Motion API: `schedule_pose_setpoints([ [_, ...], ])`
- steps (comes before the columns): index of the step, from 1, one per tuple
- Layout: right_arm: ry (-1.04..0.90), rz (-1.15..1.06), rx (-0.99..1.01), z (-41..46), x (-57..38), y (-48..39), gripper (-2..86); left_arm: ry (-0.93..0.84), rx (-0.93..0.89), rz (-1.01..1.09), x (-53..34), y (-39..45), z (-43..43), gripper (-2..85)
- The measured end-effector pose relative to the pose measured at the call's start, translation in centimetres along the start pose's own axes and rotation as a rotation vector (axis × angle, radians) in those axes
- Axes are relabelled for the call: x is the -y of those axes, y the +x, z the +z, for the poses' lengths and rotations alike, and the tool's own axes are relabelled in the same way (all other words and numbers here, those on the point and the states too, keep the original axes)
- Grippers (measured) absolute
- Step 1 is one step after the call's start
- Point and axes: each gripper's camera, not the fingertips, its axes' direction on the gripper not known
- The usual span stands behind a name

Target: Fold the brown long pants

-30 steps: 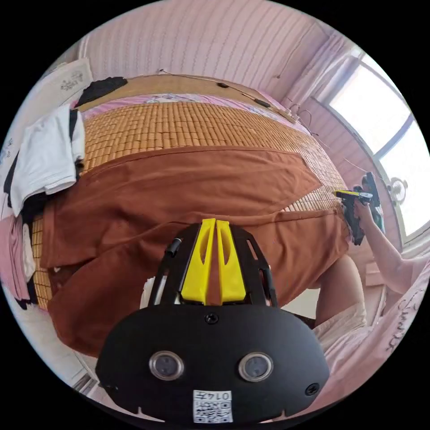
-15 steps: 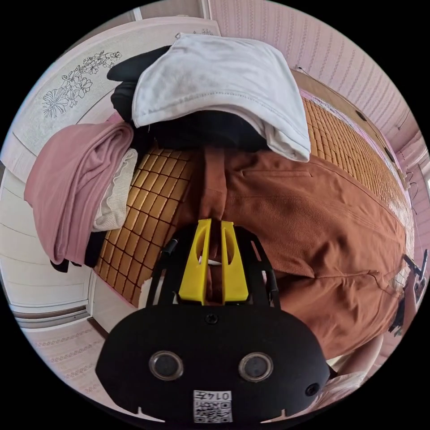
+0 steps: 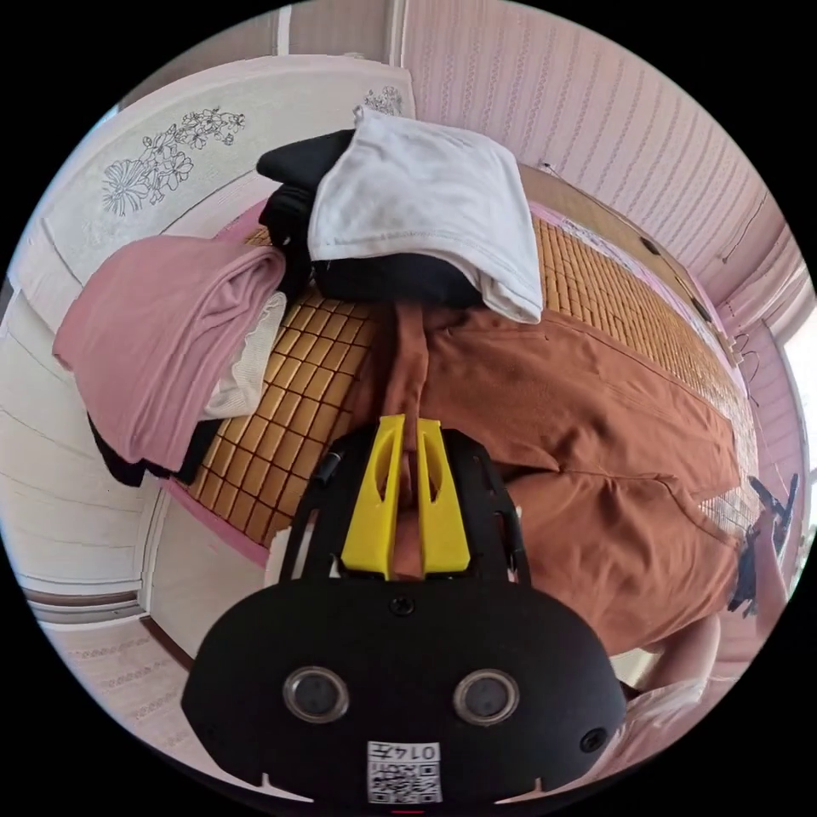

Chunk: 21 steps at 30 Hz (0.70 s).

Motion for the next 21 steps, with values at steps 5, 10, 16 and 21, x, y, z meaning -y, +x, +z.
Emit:
schedule_pose_setpoints([
  [5, -0.134, 0.156, -0.030, -5.2, -11.2, 3.5, 10.0, -0.048, -0.064, -0.192, -8.0, -6.1, -3.8, 7.8],
  [10, -0.277, 0.350, 0.011, -6.6, -17.5, 4.7, 13.7, -0.008, -0.139, -0.263, -9.5, -8.9, -5.8, 7.2],
  [16, -0.163, -0.200, 0.102, -7.0, -5.3, -11.0, 9.5, 0.044, -0.126, -0.111, -2.3, -9.6, -6.6, 5.5],
  [21, -0.048, -0.801, 0.413, -6.4, 3.7, -35.2, 9.9, -0.173, -0.147, 0.061, 2.7, -9.7, -2.4, 4.6],
])
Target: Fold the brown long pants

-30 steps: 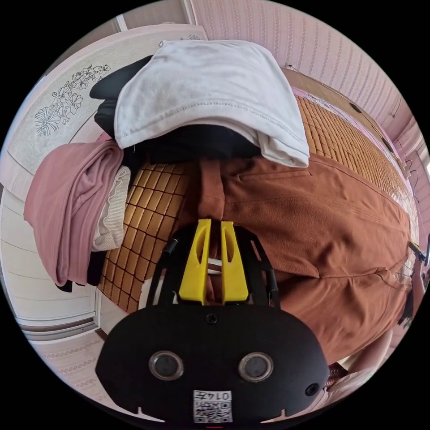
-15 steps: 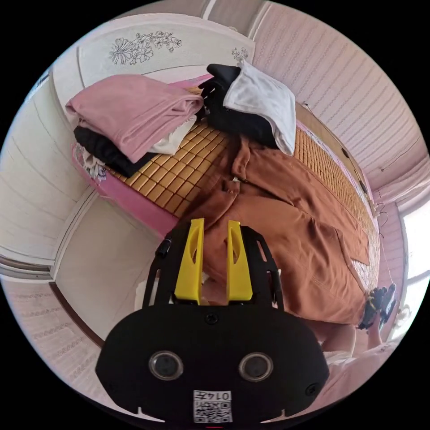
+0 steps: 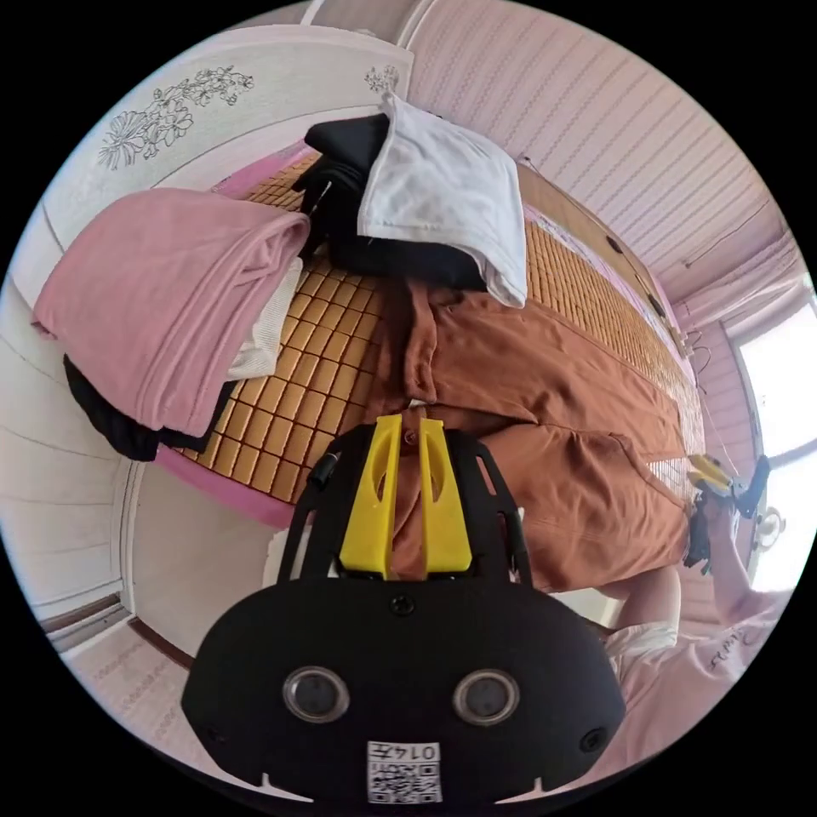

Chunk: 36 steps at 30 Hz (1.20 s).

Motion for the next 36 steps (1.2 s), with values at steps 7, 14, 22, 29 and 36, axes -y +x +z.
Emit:
schedule_pose_setpoints([
  [7, -0.017, -0.490, 0.155, 11.4, 22.7, -16.3, 12.0, -0.126, -0.009, 0.149, 2.8, -1.3, 2.9, 6.7],
  [14, -0.204, -0.498, 0.119, 20.6, 30.8, -21.6, 7.5, -0.199, 0.005, 0.250, 2.8, -1.5, 4.0, 8.5],
  [22, -0.082, -0.433, 0.215, 18.2, 32.0, -20.0, 1.1, -0.051, 0.052, 0.284, 2.7, -1.8, 1.2, 5.2],
  [29, -0.114, -0.532, 0.192, 19.7, 32.1, -21.6, 0.8, -0.045, 0.076, 0.170, 4.7, -3.1, 3.8, 5.1],
  [36, -0.085, -0.671, 0.019, 20.3, 29.4, -24.5, 0.1, 0.101, -0.074, -0.008, 1.7, -8.2, 0.9, 4.4],
])
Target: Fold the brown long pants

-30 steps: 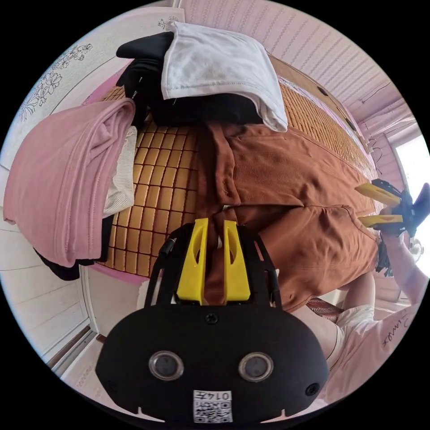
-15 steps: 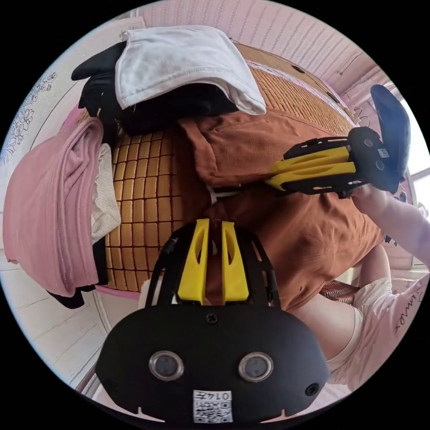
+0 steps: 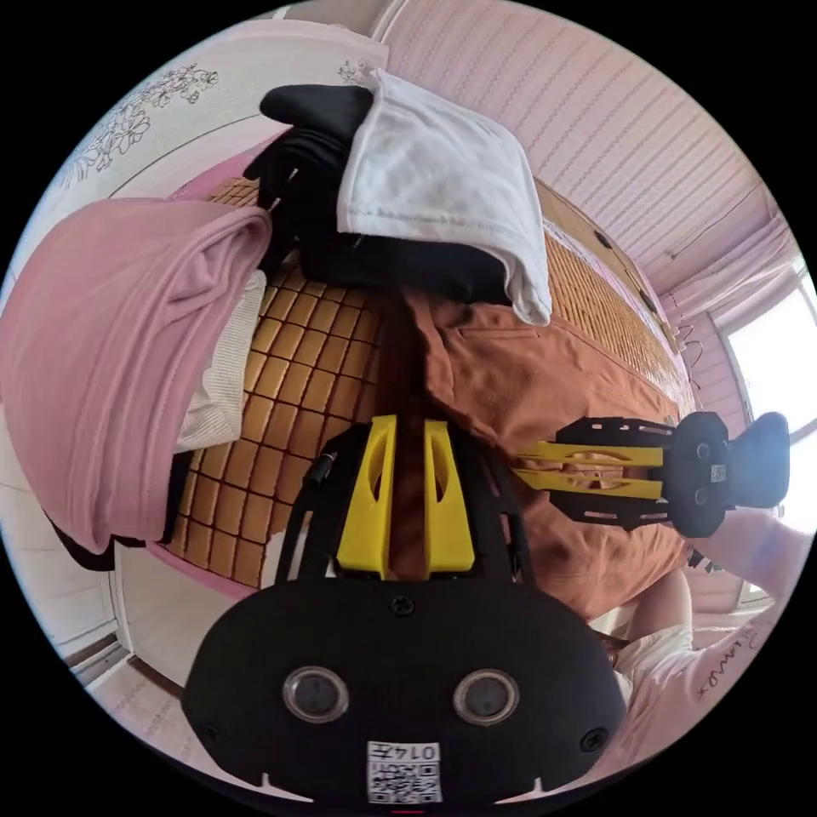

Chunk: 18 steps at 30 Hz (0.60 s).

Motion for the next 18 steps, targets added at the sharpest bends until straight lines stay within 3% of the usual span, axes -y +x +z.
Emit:
schedule_pose_setpoints([
  [2, 0.074, 0.034, 0.058, -1.3, -0.7, 1.0, -0.6, 0.097, 0.066, -0.033, -1.4, -1.3, -3.1, 0.2],
  [4, 0.097, 0.078, 0.088, -1.3, -0.9, 2.0, -0.7, 0.145, 0.013, -0.010, -2.2, -1.4, -4.6, -0.5],
  [9, -0.089, 0.159, 0.158, 4.5, -1.5, 2.1, -0.5, 0.078, -0.068, 0.060, -2.4, 0.7, -1.9, -0.9],
  [11, -0.035, 0.219, 0.165, 4.8, -3.3, 2.2, -0.5, -0.019, 0.055, 0.047, -2.4, 0.5, 1.2, -0.9],
  [15, 0.036, 0.309, 0.212, 2.8, -8.4, 2.8, -0.3, 0.018, 0.019, 0.003, -3.3, -1.1, 0.9, -0.7],
  [18, 0.196, 0.389, 0.262, -1.9, -18.1, 2.2, 0.0, 0.073, 0.038, -0.032, -4.7, -2.0, -1.3, 0.0],
])
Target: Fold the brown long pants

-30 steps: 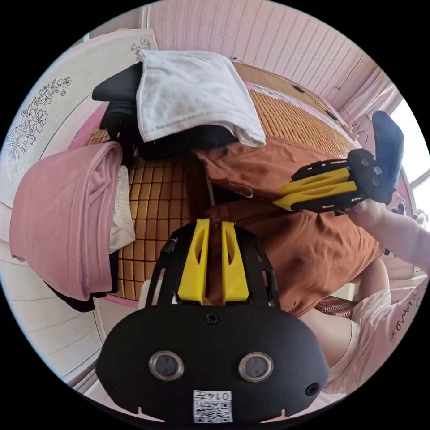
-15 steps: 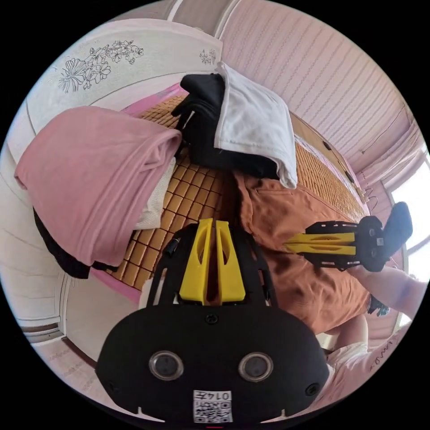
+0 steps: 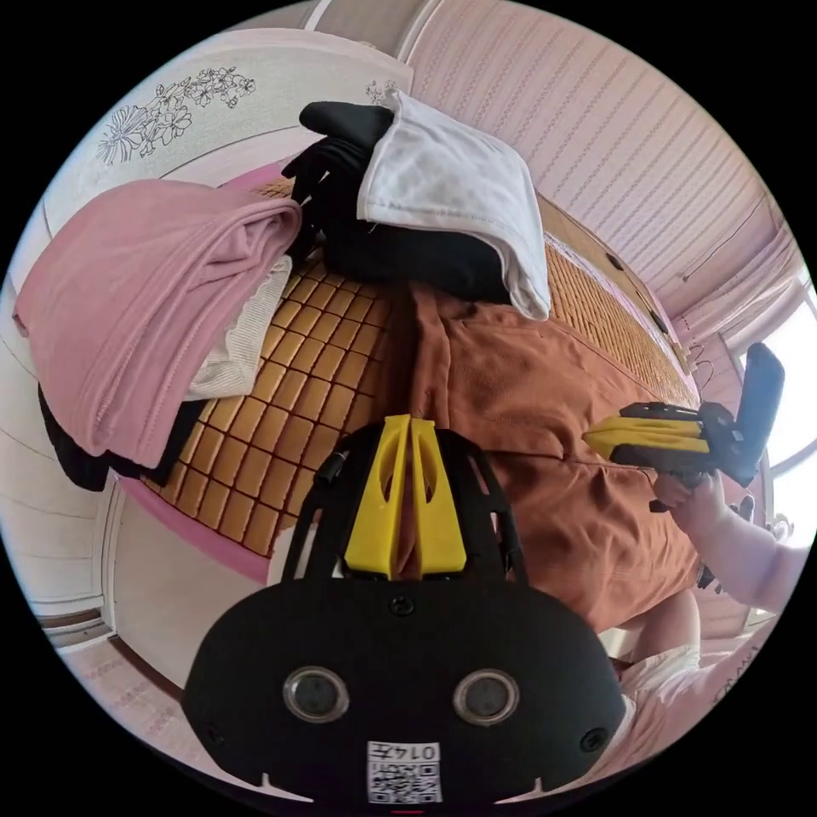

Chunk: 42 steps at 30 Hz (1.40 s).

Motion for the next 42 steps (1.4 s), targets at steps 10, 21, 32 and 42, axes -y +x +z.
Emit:
schedule_pose_setpoints([
  [10, 0.080, 1.062, -0.391, -22.5, -49.6, 0.0, 10.7, 0.127, -0.115, -0.431, -14.2, -7.3, -6.9, 9.9],
  [21, 0.420, 1.714, -0.436, -26.4, -78.7, -8.4, 17.7, -0.058, -0.255, -0.592, -13.7, -8.4, -2.7, 13.7],
  [32, 0.378, 1.593, -0.322, -25.2, -85.7, -6.6, 6.9, -0.165, -0.187, -0.403, -10.3, -3.6, -1.1, 3.3],
  [42, 0.396, 1.416, -0.516, -31.2, -85.7, -8.3, 1.8, 0.011, -0.250, -0.312, -11.8, -0.7, -8.9, 0.2],
])
